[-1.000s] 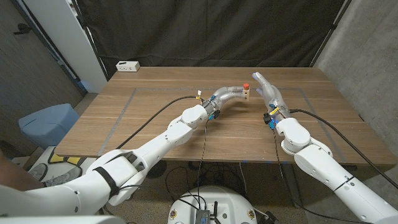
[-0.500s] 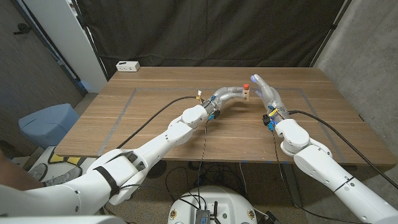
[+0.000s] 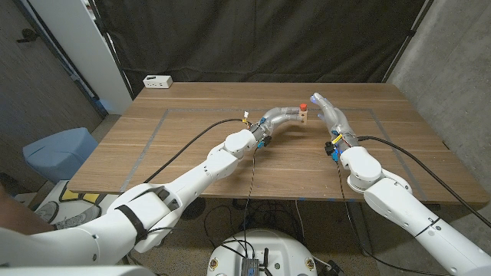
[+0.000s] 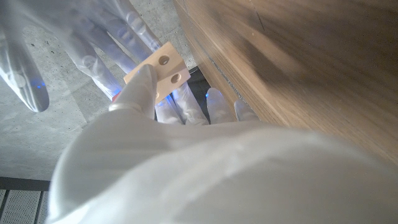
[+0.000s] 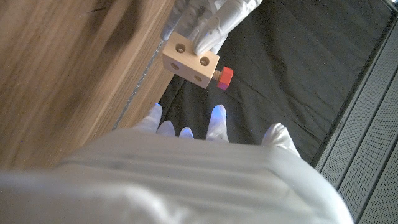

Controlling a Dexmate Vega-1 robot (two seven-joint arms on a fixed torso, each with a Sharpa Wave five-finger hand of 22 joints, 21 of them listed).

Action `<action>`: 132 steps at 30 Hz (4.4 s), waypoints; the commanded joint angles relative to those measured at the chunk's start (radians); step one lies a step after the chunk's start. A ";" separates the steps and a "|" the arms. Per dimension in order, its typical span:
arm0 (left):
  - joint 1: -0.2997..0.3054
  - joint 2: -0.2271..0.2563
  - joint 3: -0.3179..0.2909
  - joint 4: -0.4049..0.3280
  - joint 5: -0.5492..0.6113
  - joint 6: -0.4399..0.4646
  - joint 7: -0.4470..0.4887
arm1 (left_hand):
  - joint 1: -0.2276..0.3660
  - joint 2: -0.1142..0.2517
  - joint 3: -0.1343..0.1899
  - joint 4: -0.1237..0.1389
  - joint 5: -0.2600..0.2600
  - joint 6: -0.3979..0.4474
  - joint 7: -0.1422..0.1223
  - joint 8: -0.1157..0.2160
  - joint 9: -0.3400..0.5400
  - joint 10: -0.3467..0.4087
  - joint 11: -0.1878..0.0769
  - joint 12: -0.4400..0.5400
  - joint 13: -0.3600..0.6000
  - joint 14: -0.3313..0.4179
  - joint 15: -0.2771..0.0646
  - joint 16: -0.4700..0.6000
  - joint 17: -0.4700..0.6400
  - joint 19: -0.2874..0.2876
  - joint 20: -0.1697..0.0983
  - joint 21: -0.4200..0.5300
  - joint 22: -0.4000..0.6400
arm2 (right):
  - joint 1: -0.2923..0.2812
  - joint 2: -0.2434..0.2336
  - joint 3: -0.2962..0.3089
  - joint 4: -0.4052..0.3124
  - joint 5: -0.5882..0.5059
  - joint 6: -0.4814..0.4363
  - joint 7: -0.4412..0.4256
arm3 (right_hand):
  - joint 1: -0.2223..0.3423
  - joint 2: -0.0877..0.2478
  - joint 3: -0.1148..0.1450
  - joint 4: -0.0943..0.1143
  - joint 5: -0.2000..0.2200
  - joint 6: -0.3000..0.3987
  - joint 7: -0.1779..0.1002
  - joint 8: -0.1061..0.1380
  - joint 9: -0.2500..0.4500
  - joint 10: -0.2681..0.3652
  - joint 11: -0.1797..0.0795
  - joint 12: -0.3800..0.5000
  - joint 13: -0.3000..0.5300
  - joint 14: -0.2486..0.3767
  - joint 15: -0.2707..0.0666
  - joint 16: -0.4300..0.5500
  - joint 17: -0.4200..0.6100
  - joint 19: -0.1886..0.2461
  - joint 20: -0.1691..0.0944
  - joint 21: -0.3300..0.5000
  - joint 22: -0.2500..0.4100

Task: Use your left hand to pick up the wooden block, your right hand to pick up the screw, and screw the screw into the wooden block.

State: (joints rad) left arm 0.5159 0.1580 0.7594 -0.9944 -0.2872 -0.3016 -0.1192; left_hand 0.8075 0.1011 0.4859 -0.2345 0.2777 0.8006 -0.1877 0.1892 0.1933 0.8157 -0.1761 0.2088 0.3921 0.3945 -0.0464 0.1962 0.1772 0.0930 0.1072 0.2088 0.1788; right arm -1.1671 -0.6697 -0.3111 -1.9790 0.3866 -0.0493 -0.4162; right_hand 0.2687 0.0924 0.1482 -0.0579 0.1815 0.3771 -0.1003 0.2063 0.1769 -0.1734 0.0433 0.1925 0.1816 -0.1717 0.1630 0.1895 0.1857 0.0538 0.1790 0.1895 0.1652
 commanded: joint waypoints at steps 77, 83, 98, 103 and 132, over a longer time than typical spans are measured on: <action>-0.032 -0.038 -0.003 0.100 -0.014 -0.020 -0.015 | -0.045 0.055 0.074 0.074 0.005 0.080 0.065 0.008 0.005 0.006 0.003 0.006 0.007 0.011 0.003 0.004 0.000 0.008 0.006 0.002 0.006 | 0.040 -0.004 -0.043 -0.032 -0.021 -0.120 -0.042 | 0.008 0.014 0.026 -0.032 0.002 0.201 0.033 0.026 0.006 0.065 -0.035 0.013 -0.001 0.003 -0.018 0.017 0.002 0.043 0.021 0.008 0.005; -0.036 -0.049 -0.004 0.119 -0.018 -0.027 -0.018 | -0.045 0.056 0.074 0.075 0.005 0.081 0.066 0.008 0.005 0.007 0.004 0.006 0.006 0.011 0.003 0.004 0.000 0.009 0.006 0.002 0.006 | 0.041 -0.005 -0.041 -0.035 -0.020 -0.128 -0.043 | 0.009 0.015 0.027 -0.034 0.002 0.210 0.034 0.025 0.006 0.071 -0.041 0.014 -0.001 0.008 -0.019 0.018 0.002 0.045 0.021 0.008 0.005; -0.047 -0.062 -0.004 0.151 -0.021 -0.041 -0.027 | -0.047 0.056 0.075 0.075 0.005 0.080 0.066 0.008 0.005 0.008 0.004 0.006 0.006 0.012 0.005 0.004 0.000 0.012 0.004 0.003 0.006 | 0.038 -0.006 -0.040 -0.039 -0.014 -0.143 -0.045 | 0.010 0.017 0.031 -0.039 0.001 0.239 0.041 0.025 0.006 0.089 -0.046 0.015 -0.001 0.021 -0.023 0.019 0.002 0.059 0.023 0.009 0.004; -0.047 -0.060 -0.004 0.147 -0.020 -0.039 -0.027 | -0.047 0.056 0.076 0.075 0.005 0.079 0.068 0.007 0.005 0.007 0.005 0.006 0.006 0.011 0.006 0.004 0.000 0.012 0.005 0.003 0.006 | 0.036 -0.004 -0.041 -0.039 -0.013 -0.145 -0.050 | 0.011 0.017 0.032 -0.040 0.001 0.244 0.042 0.024 0.006 0.094 -0.049 0.015 -0.001 0.023 -0.023 0.019 0.002 0.061 0.025 0.009 0.004; -0.046 -0.061 -0.006 0.148 -0.024 -0.038 -0.032 | -0.048 0.059 0.078 0.075 0.005 0.080 0.067 0.008 0.005 0.008 0.005 0.006 0.007 0.012 0.005 0.004 0.001 0.014 0.004 0.003 0.006 | 0.027 0.004 -0.040 -0.053 -0.021 -0.152 -0.075 | 0.018 0.022 0.045 -0.052 0.000 0.332 0.050 0.031 0.007 0.154 -0.064 0.021 -0.001 0.065 -0.031 0.024 0.001 0.096 0.027 0.011 0.004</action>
State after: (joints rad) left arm 0.4660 0.0954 0.7541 -0.8402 -0.3108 -0.3434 -0.1523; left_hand 0.8077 0.1008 0.4886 -0.2371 0.2778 0.8003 -0.1874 0.1892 0.1932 0.8175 -0.1715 0.2085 0.3966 0.3999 -0.0410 0.1962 0.1772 0.0984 0.1125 0.2088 0.1788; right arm -1.1391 -0.6676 -0.3505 -2.0272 0.3694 -0.2002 -0.4866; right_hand 0.2846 0.1083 0.1890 -0.1058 0.1815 0.6938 -0.0487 0.2282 0.1800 -0.0261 -0.0146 0.2079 0.1817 -0.1160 0.1286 0.2050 0.1862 0.1404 0.2041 0.1973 0.1650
